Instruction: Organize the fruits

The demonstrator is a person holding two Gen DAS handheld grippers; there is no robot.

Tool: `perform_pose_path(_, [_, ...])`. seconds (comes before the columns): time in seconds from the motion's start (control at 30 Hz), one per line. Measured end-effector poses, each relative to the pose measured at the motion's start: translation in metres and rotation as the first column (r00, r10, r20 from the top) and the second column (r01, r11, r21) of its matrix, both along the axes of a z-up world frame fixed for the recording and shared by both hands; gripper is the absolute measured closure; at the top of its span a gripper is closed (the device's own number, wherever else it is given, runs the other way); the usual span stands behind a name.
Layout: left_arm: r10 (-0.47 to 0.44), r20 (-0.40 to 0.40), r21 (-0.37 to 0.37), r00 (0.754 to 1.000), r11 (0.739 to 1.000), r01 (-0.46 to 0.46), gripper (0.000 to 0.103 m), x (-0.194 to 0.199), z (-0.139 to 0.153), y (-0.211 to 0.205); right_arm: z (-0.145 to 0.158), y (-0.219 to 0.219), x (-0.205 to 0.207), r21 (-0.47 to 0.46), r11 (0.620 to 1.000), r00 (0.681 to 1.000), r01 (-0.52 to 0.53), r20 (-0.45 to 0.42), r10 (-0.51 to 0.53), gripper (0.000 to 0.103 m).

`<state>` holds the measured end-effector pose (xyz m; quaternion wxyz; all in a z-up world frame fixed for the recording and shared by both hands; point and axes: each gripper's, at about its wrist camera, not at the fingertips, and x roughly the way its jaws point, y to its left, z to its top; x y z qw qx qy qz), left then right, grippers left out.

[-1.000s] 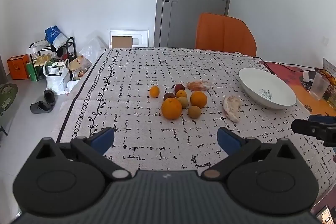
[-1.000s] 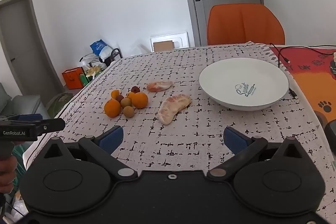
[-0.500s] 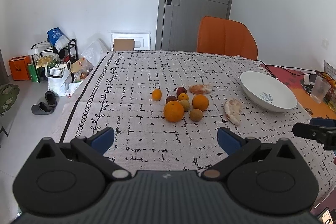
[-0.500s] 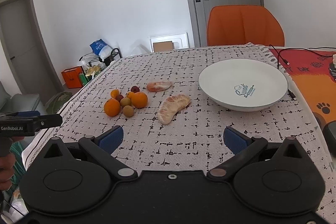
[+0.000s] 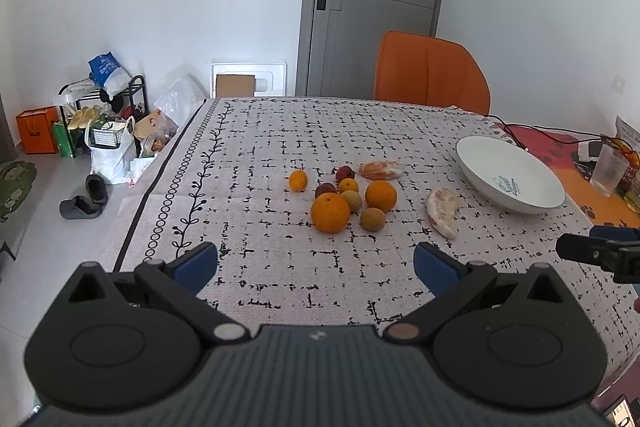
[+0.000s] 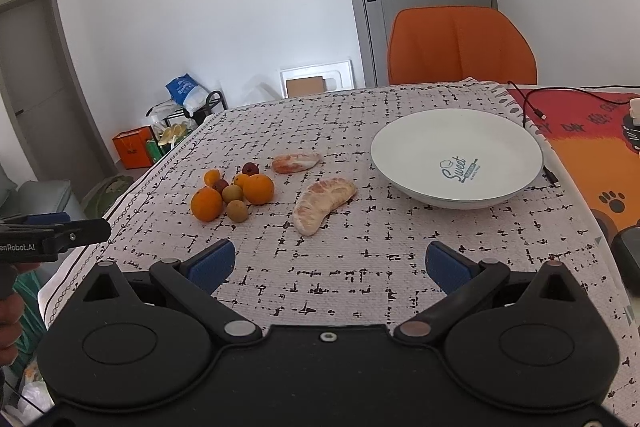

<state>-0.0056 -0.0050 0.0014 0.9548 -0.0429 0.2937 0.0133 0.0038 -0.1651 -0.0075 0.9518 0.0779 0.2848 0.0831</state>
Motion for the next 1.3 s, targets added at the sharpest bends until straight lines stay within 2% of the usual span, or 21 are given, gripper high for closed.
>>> perform_pose_path(0.9, [-0.008,0.004,0.007,1.000,1.000,0.008,0.000,-0.001,0.001,-0.002,0.000,0.000,-0.001,-0.019,1.000,1.000,-0.001,0.004,0.001,0.000])
perform_pose_path(1.3, [-0.019,-0.003,-0.017,1.000,1.000,0.019,0.000,0.010,-0.004,0.003,-0.008,0.002,0.011,-0.013,1.000,1.000,-0.005,-0.015,0.005,0.000])
